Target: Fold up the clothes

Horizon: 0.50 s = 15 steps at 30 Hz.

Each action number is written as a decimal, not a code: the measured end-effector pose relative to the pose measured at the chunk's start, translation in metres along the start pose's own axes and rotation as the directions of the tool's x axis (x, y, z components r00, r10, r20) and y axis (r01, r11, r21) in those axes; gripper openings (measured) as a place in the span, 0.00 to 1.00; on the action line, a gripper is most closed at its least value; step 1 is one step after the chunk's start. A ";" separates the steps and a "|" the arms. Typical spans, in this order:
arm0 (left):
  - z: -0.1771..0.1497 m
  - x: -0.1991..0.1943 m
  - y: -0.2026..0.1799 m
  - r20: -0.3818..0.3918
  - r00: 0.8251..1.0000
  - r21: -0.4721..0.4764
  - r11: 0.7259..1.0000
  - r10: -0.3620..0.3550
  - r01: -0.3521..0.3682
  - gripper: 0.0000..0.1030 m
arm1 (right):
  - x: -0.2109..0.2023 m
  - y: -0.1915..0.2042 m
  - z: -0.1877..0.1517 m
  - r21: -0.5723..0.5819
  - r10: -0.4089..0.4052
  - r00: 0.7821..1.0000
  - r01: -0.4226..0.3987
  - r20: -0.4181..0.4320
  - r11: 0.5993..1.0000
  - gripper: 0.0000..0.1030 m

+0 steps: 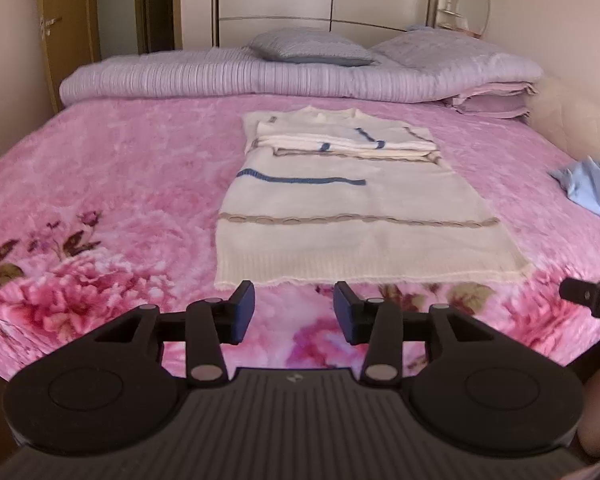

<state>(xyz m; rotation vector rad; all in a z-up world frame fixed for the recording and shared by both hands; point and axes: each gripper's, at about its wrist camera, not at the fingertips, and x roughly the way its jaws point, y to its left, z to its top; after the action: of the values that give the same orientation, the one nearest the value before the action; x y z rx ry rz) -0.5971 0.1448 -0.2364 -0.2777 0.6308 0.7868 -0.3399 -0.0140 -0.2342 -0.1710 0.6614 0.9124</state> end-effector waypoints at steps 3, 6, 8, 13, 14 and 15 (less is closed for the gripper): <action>-0.005 -0.017 -0.011 0.024 1.000 0.033 0.999 0.011 -0.011 0.43 | -0.016 0.002 -0.004 -0.003 -0.001 1.000 0.001 0.020 1.000 0.60; -0.010 -0.027 -0.018 0.034 0.999 0.054 0.999 0.003 -0.005 0.43 | -0.029 0.001 -0.008 -0.002 0.005 0.999 -0.005 0.038 1.000 0.60; -0.013 -0.033 -0.023 0.039 0.999 0.069 0.998 0.002 -0.005 0.43 | -0.035 0.000 -0.011 0.000 0.007 0.999 -0.007 0.043 1.000 0.60; -0.017 -0.041 -0.028 0.048 0.999 0.091 0.996 -0.003 -0.002 0.44 | -0.045 -0.006 -0.016 0.011 0.004 0.999 -0.005 0.050 1.000 0.60; -0.017 -0.042 -0.029 0.049 0.999 0.092 0.996 -0.003 -0.001 0.44 | -0.046 -0.008 -0.017 0.013 0.002 0.999 -0.003 0.050 1.000 0.60; -0.017 -0.042 -0.029 0.051 0.999 0.093 0.996 -0.004 -0.001 0.44 | -0.047 -0.009 -0.017 0.015 0.000 0.999 -0.001 0.050 1.000 0.60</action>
<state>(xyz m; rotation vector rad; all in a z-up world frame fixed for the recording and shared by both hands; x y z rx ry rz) -0.6055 0.0930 -0.2234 -0.1726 0.6174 0.7588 -0.3612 -0.0578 -0.2210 -0.1339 0.6220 0.9088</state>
